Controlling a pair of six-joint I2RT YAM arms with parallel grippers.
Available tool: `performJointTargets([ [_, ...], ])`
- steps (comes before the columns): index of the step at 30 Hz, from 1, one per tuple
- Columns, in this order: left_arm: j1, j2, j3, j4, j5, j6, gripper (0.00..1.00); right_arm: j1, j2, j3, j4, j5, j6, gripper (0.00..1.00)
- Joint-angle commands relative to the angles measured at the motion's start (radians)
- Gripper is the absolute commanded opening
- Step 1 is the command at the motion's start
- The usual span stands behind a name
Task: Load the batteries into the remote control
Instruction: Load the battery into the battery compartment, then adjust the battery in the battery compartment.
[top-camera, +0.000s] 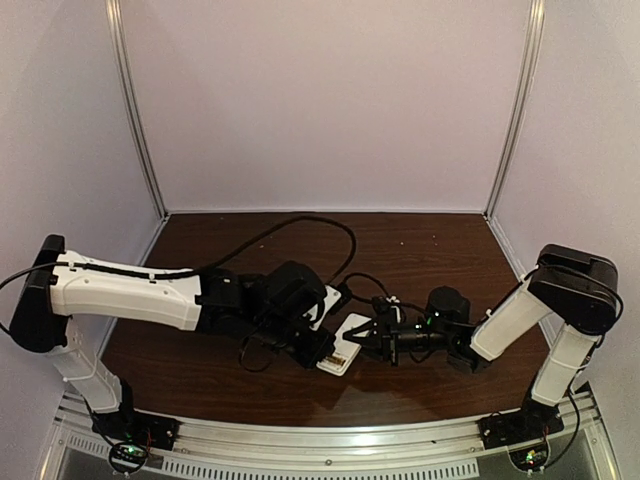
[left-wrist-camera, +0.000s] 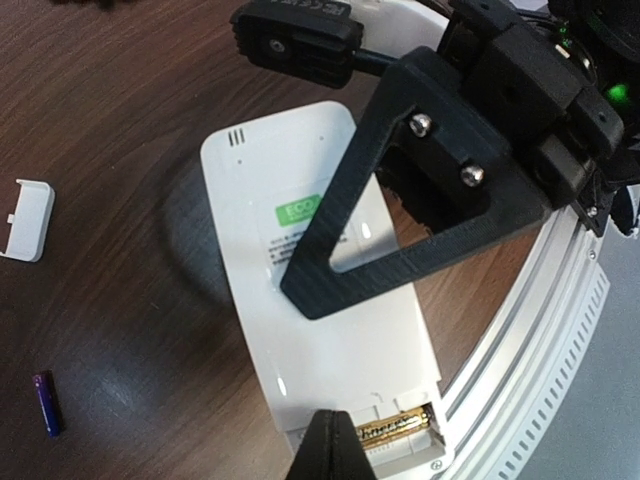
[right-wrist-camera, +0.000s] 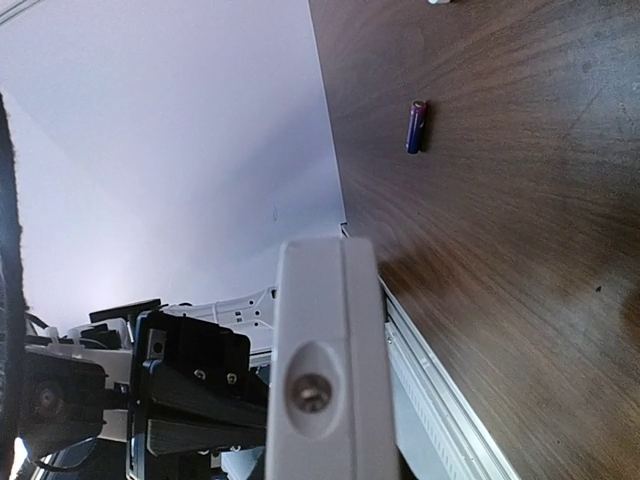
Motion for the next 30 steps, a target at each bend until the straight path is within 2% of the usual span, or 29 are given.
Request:
performJointTargets([
  [1,-0.036,0.062,0.021,-0.071,-0.009,0.044,0.03,-0.005,-0.043,0.038,0.502,0.014,0.012,0.00],
  [8,-0.024,0.011,0.001,-0.090,-0.084,0.014,0.05,-0.012,-0.042,0.017,0.502,0.006,0.005,0.00],
  [10,0.011,-0.034,-0.025,-0.064,-0.075,-0.002,0.11,-0.012,-0.036,0.008,0.502,0.003,-0.005,0.00],
  [13,0.060,-0.165,-0.086,0.023,-0.057,-0.008,0.28,-0.012,-0.032,-0.005,0.502,-0.004,-0.021,0.00],
  [15,0.087,-0.247,-0.127,0.095,-0.022,0.000,0.42,-0.012,-0.030,-0.008,0.501,-0.009,-0.029,0.00],
  [19,0.133,-0.354,-0.199,0.172,0.071,-0.005,0.53,-0.011,-0.024,-0.006,0.498,-0.018,-0.044,0.00],
  [24,0.157,-0.348,-0.268,0.261,0.246,-0.044,0.60,-0.008,-0.046,0.011,0.458,-0.025,-0.076,0.00],
  [30,0.158,-0.284,-0.284,0.319,0.368,-0.078,0.61,-0.003,-0.116,0.033,0.330,-0.031,-0.146,0.00],
])
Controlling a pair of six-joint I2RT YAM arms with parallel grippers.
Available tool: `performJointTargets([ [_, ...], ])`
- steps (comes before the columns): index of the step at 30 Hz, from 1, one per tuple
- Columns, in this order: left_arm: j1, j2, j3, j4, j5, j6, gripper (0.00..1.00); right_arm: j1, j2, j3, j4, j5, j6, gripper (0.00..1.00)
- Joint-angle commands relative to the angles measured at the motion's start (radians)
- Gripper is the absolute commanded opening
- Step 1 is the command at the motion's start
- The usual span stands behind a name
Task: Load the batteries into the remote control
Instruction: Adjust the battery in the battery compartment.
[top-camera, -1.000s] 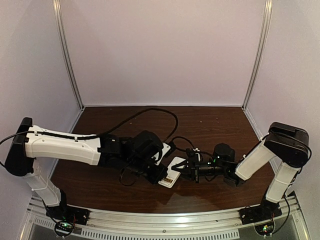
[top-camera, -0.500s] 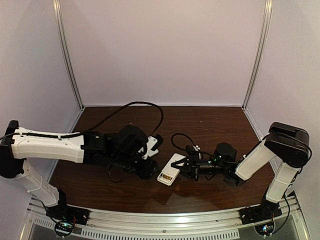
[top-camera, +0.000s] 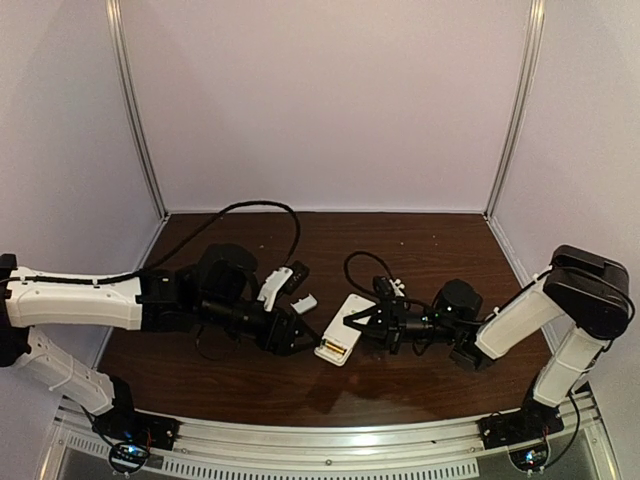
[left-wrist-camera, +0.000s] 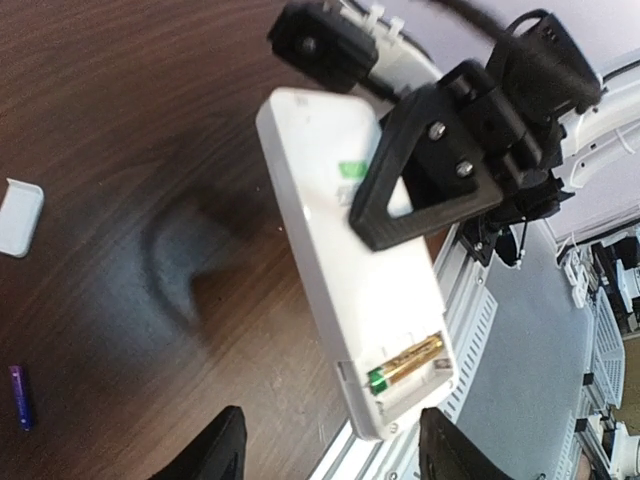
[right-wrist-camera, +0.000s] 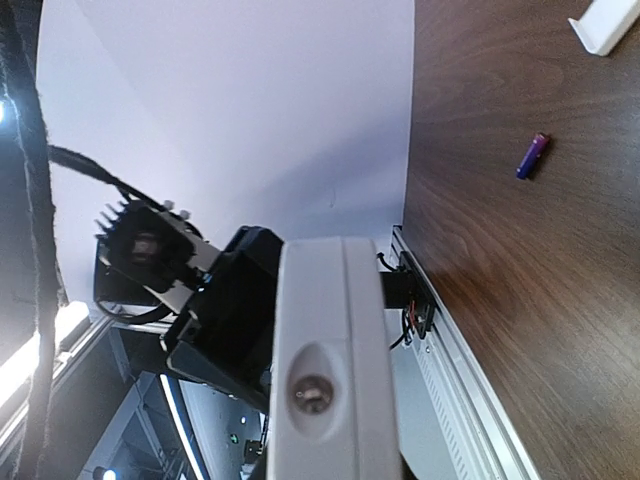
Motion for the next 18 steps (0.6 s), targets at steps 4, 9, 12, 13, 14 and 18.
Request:
performJointTargets([
  [4,0.005,0.047,-0.022,0.141,0.174,-0.050,0.58,0.004,-0.096,0.042,0.161,-0.021,-0.099,0.00],
  [9,0.006,0.063,-0.027,0.183,0.207,-0.071,0.55,0.006,-0.105,0.046,0.141,-0.021,-0.110,0.00],
  [12,0.005,0.077,-0.019,0.183,0.205,-0.072,0.52,0.008,-0.101,0.050,0.146,-0.023,-0.108,0.00],
  [13,0.005,0.081,-0.014,0.173,0.197,-0.069,0.50,0.009,-0.101,0.051,0.147,-0.023,-0.108,0.00],
  [14,0.006,0.089,-0.007,0.159,0.192,-0.064,0.48,0.010,-0.101,0.052,0.151,-0.022,-0.105,0.00],
  [18,0.006,0.104,0.002,0.127,0.164,-0.059,0.40,0.011,-0.101,0.056,0.152,-0.024,-0.104,0.00],
])
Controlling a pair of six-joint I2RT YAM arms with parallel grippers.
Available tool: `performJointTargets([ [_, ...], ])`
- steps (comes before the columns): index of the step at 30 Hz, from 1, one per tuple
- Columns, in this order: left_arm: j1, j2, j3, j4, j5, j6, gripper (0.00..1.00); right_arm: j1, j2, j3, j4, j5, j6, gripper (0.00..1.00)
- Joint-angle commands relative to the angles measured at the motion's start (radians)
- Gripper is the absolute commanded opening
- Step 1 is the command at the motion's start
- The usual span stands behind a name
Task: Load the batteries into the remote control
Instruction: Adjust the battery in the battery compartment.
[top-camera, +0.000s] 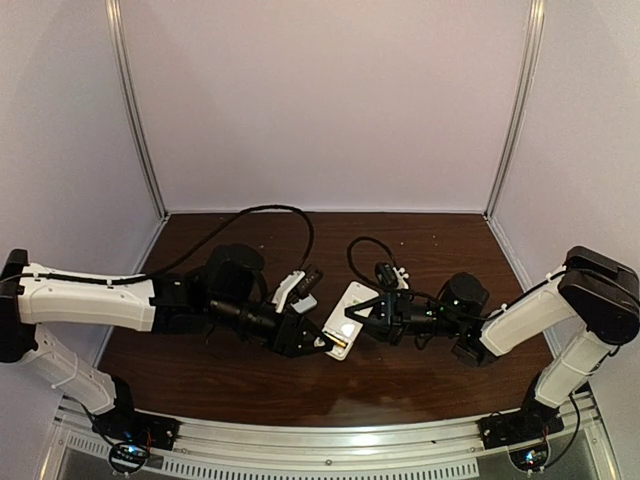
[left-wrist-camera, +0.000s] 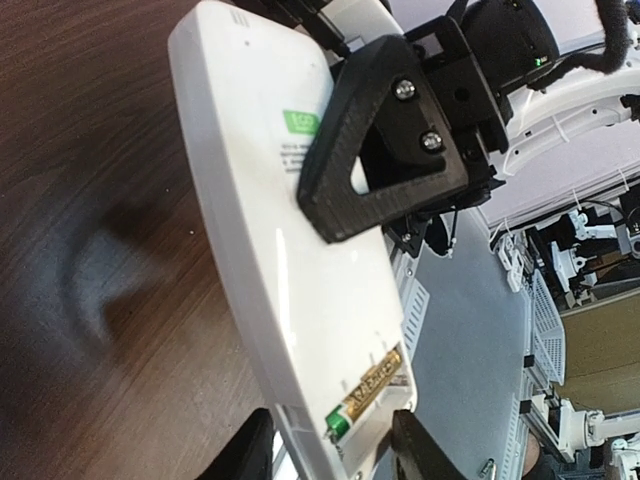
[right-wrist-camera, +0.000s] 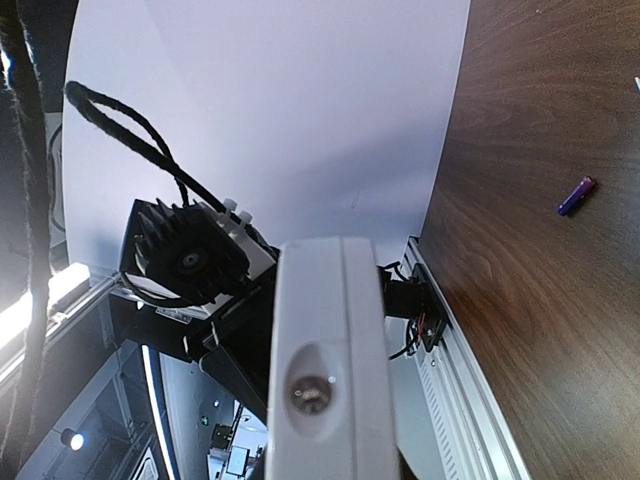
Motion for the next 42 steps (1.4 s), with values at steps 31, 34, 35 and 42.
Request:
performJointTargets([
  [31,0.043,-0.025,0.135,-0.286,-0.274,0.177,0.60,-0.031,-0.059,-0.002,0.048,0.001,-0.030,0.00],
  [34,0.063,-0.079,0.142,-0.342,-0.307,0.234,0.70,-0.054,-0.083,-0.020,0.001,0.000,-0.066,0.00],
  [35,0.075,-0.096,0.134,-0.357,-0.320,0.240,0.76,-0.061,-0.091,-0.022,-0.023,-0.004,-0.080,0.00],
  [42,0.224,-0.147,0.017,-0.437,-0.346,0.205,0.86,-0.088,-0.209,-0.021,-0.263,0.004,-0.247,0.00],
])
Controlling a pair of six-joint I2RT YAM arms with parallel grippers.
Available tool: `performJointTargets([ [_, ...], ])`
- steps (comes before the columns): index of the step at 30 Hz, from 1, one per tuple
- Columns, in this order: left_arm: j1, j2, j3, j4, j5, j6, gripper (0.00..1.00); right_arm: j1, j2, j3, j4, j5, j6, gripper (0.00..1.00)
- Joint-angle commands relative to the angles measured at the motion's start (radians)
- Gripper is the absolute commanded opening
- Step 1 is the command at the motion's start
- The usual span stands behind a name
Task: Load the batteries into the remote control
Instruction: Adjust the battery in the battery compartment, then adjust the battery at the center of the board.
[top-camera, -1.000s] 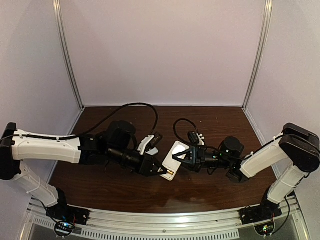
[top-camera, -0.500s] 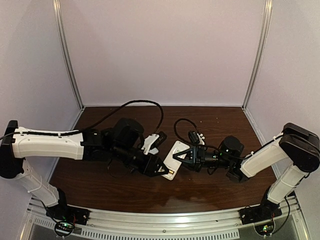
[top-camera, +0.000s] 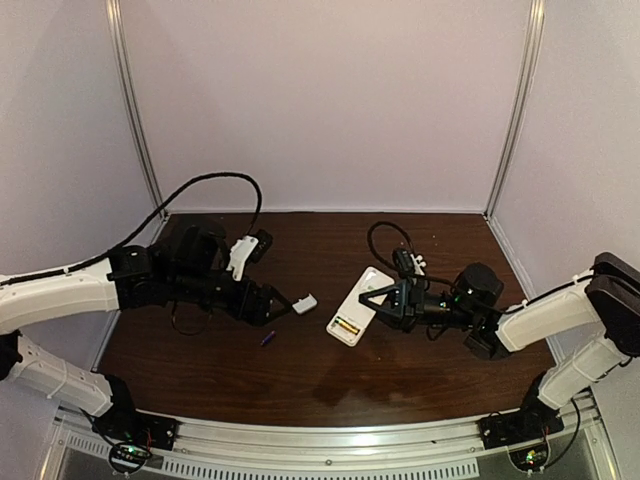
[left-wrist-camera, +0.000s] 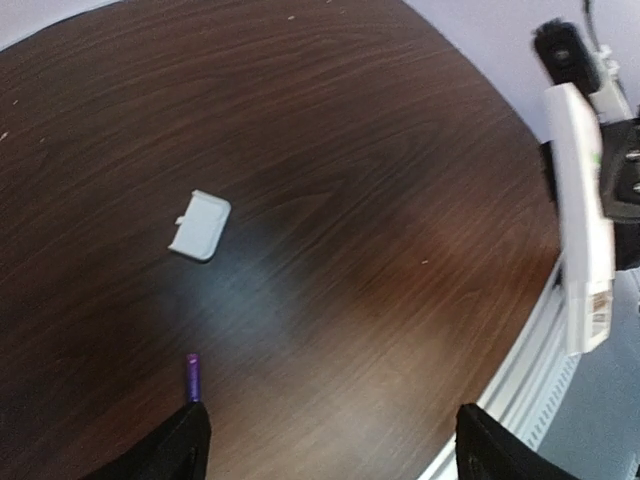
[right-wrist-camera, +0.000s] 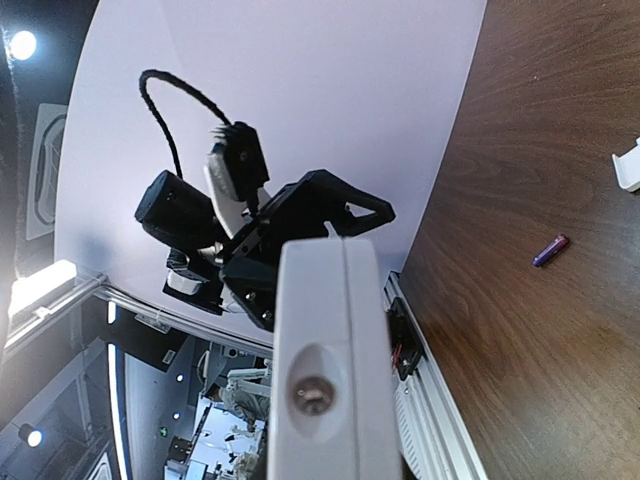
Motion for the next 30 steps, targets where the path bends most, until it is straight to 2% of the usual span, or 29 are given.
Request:
performJointTargets([
  [1,0.078,0.036,-0.044,-0.125,-0.072,0.010,0.83,-0.012,-0.104,0.011,-0.205,0.001,-0.168,0.00],
  [5,0.125,0.135,-0.024,-0.205,-0.069,0.020,0.72,-0.016,-0.188,0.050,-0.410,0.008,-0.290,0.00],
  [8,0.136,0.193,-0.020,-0.219,-0.066,0.056,0.68,-0.018,-0.223,0.059,-0.477,0.008,-0.324,0.00],
  [15,0.138,0.303,-0.001,-0.226,-0.043,0.135,0.67,-0.022,-0.247,0.023,-0.457,0.002,-0.318,0.00],
  [20,0.137,0.356,0.022,-0.220,-0.021,0.182,0.57,-0.023,-0.257,0.026,-0.510,0.008,-0.338,0.00],
  [30,0.136,0.409,0.074,-0.238,-0.039,0.233,0.53,-0.056,-0.260,0.025,-0.567,0.003,-0.358,0.00],
])
